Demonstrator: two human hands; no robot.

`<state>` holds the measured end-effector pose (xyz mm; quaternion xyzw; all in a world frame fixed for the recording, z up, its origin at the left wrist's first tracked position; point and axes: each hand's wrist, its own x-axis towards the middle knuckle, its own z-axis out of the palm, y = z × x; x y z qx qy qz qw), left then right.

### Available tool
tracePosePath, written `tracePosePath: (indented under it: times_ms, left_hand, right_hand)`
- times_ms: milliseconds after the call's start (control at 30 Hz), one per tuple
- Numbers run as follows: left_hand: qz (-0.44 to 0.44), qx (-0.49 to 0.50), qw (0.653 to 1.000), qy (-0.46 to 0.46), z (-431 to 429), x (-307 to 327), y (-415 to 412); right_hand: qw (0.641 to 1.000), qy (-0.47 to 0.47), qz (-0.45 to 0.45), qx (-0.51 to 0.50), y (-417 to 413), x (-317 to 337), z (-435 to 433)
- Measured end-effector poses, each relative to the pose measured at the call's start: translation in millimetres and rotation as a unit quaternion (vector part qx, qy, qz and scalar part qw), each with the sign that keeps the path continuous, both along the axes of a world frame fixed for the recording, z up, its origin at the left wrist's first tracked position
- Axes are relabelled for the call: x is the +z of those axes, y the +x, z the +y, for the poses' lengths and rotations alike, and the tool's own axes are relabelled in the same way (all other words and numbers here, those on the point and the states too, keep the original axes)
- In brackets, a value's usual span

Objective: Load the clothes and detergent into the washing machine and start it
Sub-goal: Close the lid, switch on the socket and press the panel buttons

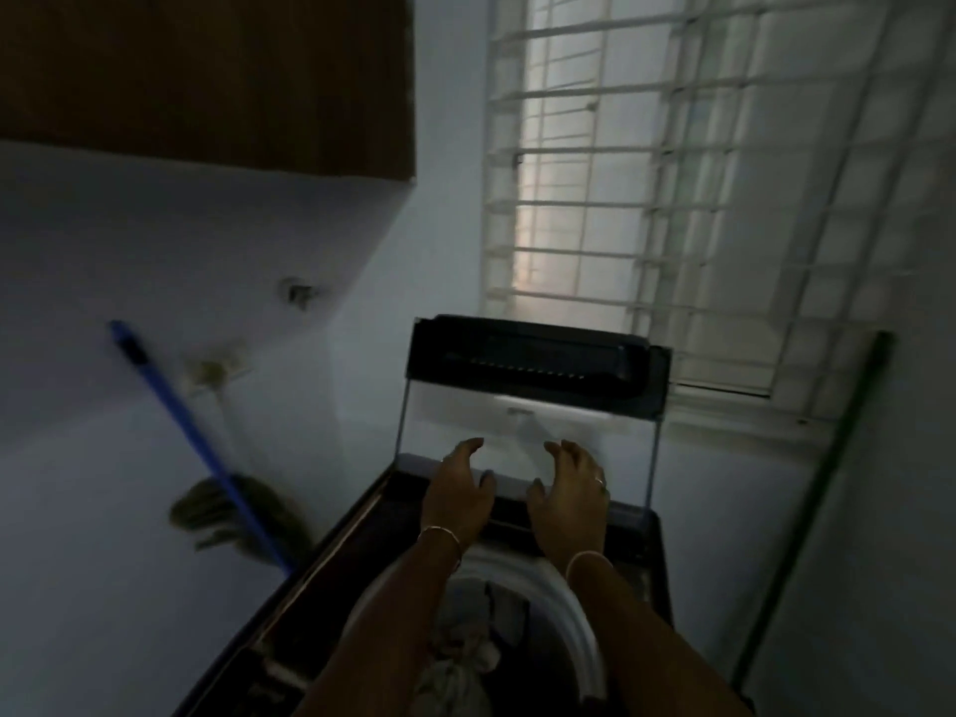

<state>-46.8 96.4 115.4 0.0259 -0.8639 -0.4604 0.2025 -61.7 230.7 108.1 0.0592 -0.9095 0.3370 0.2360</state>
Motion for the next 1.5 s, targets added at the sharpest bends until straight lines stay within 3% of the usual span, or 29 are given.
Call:
tracePosePath:
  times_ms: [333, 467, 600, 767, 867, 1133, 1300, 1500]
  left_hand:
    - [0.061, -0.074, 0.992, -0.079, -5, 41, -153]
    - [0.066, -0.061, 0.976, -0.200, -14, 59, -213]
    - [0.064, -0.060, 0.931, -0.353, -20, 77, -257]
    - [0.041, -0.073, 0.911, -0.404, -22, 83, -290]
    - [0.044, -0.063, 0.901, -0.427, -26, 76, -297]
    - [0.122, -0.009, 0.905, -0.408, -24, 89, -274]
    - [0.118, 0.005, 0.897, -0.427, -28, 105, -236]
    - [0.105, 0.004, 0.893, -0.439, -35, 116, -162]
  right_hand:
    - [0.996, 0.039, 0.040, -0.075, -121, 47, 8]
    - [0.993, 0.068, 0.052, -0.083, -174, 67, -5]
    - [0.988, 0.123, 0.049, -0.077, -216, 82, -14]
    - [0.978, 0.198, -0.011, -0.070, -251, 83, -17]
    - [0.965, 0.246, -0.020, -0.088, -258, 77, -16]
    - [0.951, 0.270, 0.085, -0.122, -240, 96, -18]
    - [0.950, 0.258, 0.126, -0.125, -199, 111, -20]
    - [0.955, 0.261, 0.111, -0.091, -129, 120, -22]
